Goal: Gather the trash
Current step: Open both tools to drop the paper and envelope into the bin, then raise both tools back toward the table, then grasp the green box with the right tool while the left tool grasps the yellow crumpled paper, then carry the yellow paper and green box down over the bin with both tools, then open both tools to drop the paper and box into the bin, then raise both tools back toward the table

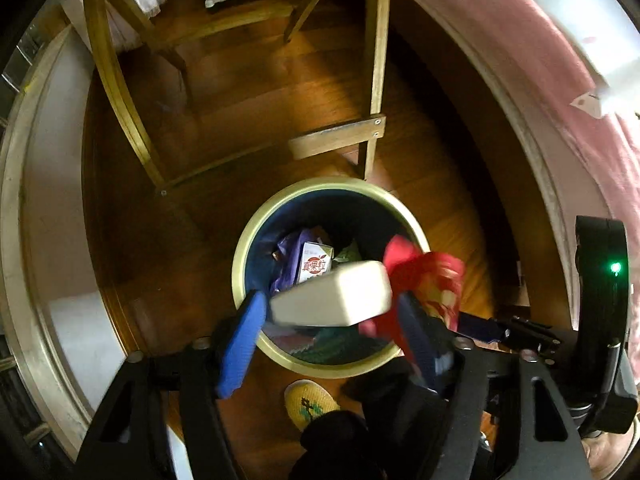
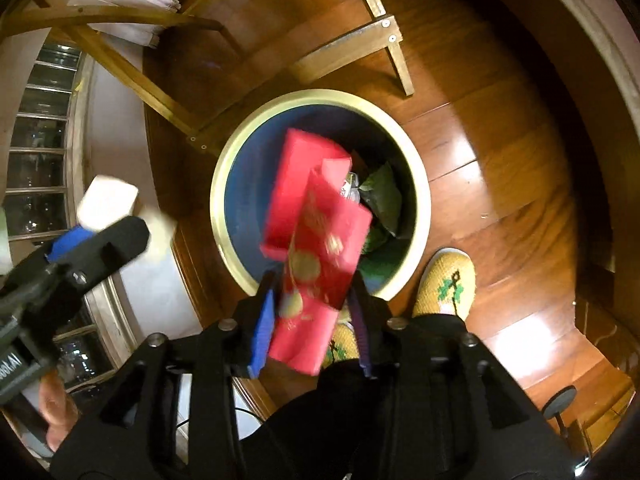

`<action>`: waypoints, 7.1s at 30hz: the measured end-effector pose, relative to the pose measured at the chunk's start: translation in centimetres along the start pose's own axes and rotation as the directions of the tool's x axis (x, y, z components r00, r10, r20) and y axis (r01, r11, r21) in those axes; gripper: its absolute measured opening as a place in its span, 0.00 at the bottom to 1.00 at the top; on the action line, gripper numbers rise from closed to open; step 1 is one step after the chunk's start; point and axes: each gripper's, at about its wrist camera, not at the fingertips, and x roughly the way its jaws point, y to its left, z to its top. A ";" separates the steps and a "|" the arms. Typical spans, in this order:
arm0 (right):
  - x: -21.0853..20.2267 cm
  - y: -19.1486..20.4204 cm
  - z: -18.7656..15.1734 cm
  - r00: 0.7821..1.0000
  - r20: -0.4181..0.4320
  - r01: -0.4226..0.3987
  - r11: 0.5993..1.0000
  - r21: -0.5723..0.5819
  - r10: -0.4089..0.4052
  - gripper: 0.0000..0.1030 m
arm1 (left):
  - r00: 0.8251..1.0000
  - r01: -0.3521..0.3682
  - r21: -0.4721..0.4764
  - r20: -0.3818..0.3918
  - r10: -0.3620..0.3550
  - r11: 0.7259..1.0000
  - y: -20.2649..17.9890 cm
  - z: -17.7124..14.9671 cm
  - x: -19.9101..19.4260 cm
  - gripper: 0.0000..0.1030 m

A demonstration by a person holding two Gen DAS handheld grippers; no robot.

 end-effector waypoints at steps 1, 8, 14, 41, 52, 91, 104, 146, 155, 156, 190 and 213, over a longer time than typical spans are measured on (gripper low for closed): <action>0.4 -0.1 0.2 1.000 -0.003 0.009 1.000 -0.001 -0.009 0.45 | 1.000 -0.004 -0.004 0.004 0.004 1.000 0.0 0.1 0.4 0.84; -0.5 0.1 0.7 0.999 0.024 0.039 0.999 -0.019 -0.039 0.51 | 1.000 -0.026 -0.013 0.015 0.027 1.000 -0.5 0.2 -0.3 0.87; -4.4 0.6 0.7 0.997 0.062 0.052 0.999 -0.010 -0.051 0.52 | 0.998 -0.031 -0.033 0.054 0.033 0.999 -1.3 0.0 -5.3 0.87; -40.9 18.0 -1.4 0.909 0.410 0.042 0.960 -0.276 0.078 0.52 | 0.897 -0.079 -0.018 0.434 0.079 0.997 -1.7 1.0 -45.5 0.87; -49.0 24.3 3.0 0.859 0.470 0.056 0.875 -0.481 0.204 0.52 | 0.814 -0.129 -0.102 0.558 0.164 0.986 -2.7 4.8 -54.8 0.87; -31.8 45.1 31.2 0.842 0.539 0.441 0.603 -0.665 -0.021 0.52 | 0.940 -0.023 -0.304 0.317 0.124 0.952 20.1 33.4 -41.3 0.80; -23.3 47.7 35.8 0.815 0.571 0.543 0.478 -0.690 -0.102 0.31 | 0.966 0.016 -0.278 0.252 0.057 0.960 22.8 35.9 -36.9 0.80; -40.3 29.9 20.8 0.892 0.405 -0.004 0.901 -0.435 0.200 0.19 | 0.931 -0.064 -0.112 0.352 0.100 0.992 7.0 28.6 -39.9 0.31; -44.0 20.6 9.7 0.893 0.369 -0.036 0.858 -0.512 0.258 0.19 | 0.916 -0.069 -0.163 0.379 0.127 0.984 -2.4 16.0 -40.5 0.31; -44.0 19.5 8.5 0.896 0.360 -0.040 0.857 -0.514 0.258 0.19 | 0.918 -0.071 -0.164 0.375 0.129 0.984 -3.3 14.8 -40.2 0.31; -7.2 1.9 0.8 0.995 -0.018 -0.102 0.990 -0.092 0.101 0.20 | 0.990 -0.138 -0.114 -0.043 0.134 0.984 -1.2 -0.4 -7.4 0.32; -9.7 3.4 3.3 0.998 0.036 -0.055 0.996 -0.063 0.057 0.51 | 0.984 -0.160 -0.135 0.059 0.169 0.978 1.1 2.4 -11.3 0.85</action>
